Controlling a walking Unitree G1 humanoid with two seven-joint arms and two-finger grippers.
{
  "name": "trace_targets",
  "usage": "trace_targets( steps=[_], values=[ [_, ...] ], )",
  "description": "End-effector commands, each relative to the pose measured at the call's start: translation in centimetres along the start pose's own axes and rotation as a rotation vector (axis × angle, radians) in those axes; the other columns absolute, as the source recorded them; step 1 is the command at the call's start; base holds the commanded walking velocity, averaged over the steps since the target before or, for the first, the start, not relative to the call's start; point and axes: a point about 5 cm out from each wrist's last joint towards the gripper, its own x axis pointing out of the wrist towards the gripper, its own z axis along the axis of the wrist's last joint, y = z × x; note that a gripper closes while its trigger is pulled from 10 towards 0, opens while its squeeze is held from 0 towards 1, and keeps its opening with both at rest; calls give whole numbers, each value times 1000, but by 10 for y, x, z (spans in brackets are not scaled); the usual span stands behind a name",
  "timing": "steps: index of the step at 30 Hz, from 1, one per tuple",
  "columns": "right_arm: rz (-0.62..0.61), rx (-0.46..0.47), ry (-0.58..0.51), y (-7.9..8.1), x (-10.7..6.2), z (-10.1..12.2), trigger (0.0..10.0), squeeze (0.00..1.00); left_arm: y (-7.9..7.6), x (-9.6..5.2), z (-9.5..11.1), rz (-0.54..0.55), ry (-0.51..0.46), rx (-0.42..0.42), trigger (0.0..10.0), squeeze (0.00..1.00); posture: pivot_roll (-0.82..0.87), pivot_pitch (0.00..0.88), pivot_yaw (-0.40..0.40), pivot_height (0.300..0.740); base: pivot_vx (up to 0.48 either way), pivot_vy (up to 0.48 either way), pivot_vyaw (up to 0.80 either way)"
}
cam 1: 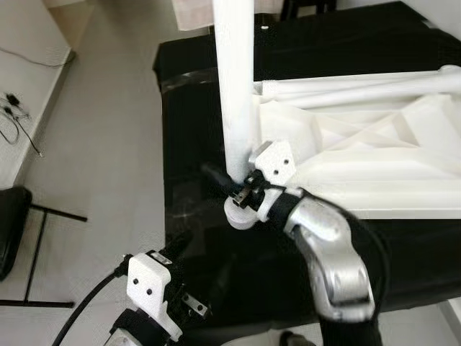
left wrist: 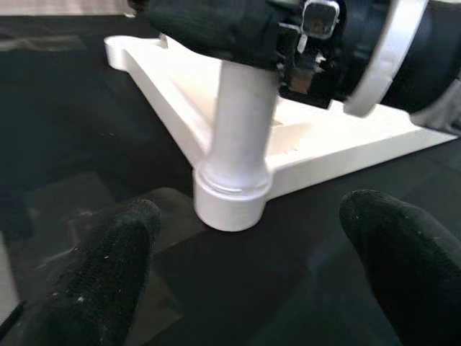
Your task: Building children table
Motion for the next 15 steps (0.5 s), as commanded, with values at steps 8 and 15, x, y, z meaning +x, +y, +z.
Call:
trace_targets(
  steps=[8, 15],
  values=[
    [-10, 55, 191, 3, 2, -33, 0, 0, 1, -1, -6, 6, 27, -5, 10000, 0, -13, 253, 77, 740, 0, 0, 0],
    [148, 106, 70, 5, 18, -11, 10000, 482, 0, -1, -6, 15, 19, -8, 10000, 0, -15, 254, 68, 740, 0, 0, 0]
  ],
)
